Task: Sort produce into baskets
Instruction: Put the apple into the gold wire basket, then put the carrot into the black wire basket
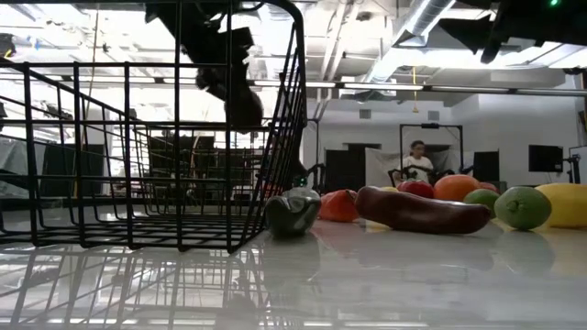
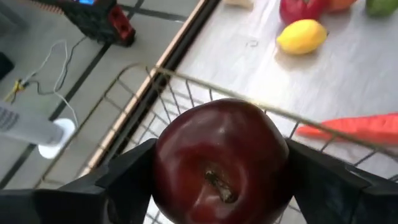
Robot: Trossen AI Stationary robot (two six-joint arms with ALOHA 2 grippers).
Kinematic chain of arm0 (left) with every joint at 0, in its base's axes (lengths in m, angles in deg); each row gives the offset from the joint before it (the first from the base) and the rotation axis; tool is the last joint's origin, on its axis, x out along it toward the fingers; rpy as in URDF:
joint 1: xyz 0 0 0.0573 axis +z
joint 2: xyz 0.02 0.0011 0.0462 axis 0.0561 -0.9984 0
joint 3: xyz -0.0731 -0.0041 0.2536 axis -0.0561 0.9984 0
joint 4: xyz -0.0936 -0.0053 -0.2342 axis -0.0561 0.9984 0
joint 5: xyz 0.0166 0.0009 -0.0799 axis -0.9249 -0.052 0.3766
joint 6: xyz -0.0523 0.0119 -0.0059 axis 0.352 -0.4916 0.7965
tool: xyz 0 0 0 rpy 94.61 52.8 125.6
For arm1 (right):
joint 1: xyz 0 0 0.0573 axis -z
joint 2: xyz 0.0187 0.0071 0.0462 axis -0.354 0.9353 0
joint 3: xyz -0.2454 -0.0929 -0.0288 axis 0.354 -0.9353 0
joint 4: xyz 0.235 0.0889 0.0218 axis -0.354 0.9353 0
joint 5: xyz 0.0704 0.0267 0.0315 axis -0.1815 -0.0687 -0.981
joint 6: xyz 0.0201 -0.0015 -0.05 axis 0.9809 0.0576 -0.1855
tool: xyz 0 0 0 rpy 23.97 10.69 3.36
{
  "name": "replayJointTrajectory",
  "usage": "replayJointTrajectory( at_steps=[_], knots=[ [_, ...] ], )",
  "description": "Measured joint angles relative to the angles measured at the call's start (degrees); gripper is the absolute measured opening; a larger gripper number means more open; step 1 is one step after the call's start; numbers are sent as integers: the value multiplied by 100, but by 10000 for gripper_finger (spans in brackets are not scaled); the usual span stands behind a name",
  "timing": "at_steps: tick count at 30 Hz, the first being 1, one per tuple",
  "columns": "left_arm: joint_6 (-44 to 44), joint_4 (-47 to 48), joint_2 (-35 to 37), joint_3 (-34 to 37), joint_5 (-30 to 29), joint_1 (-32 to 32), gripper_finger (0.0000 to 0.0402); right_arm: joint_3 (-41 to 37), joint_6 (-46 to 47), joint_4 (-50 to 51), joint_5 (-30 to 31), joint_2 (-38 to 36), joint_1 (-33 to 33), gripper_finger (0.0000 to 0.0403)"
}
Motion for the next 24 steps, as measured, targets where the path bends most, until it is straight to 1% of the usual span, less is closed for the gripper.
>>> replayJointTrajectory(
  at_steps=[3, 7, 12, 15, 17, 19, 22, 24],
  knots=[
    [12, 45, 82, 98, 0, 68, 339, 0, -17, -10, 3, 0, 7, 337],
    [4, 60, 81, -61, -18, 67, 364, 0, 11, 3, 4, 9, 13, 337],
    [-3, 58, 69, -274, 38, 64, 372, 0, 120, 197, 2, 11, 24, 337],
    [6, 62, 67, -357, 362, 36, 372, 1, 258, 474, -120, 11, 44, 337],
    [46, 35, 67, -369, 581, -86, 372, 92, 331, 922, -313, 85, 42, 337],
    [47, -29, 16, -371, 626, -269, 372, 329, 683, 1622, -461, 310, 40, 336],
    [-31, -92, -8, -371, 596, -501, 372, 725, 1234, 2538, -571, 843, 1, 330],
    [-56, -180, -17, -378, 561, -634, 372, 964, 1424, 2708, -573, 1349, -80, 324]
  ],
)
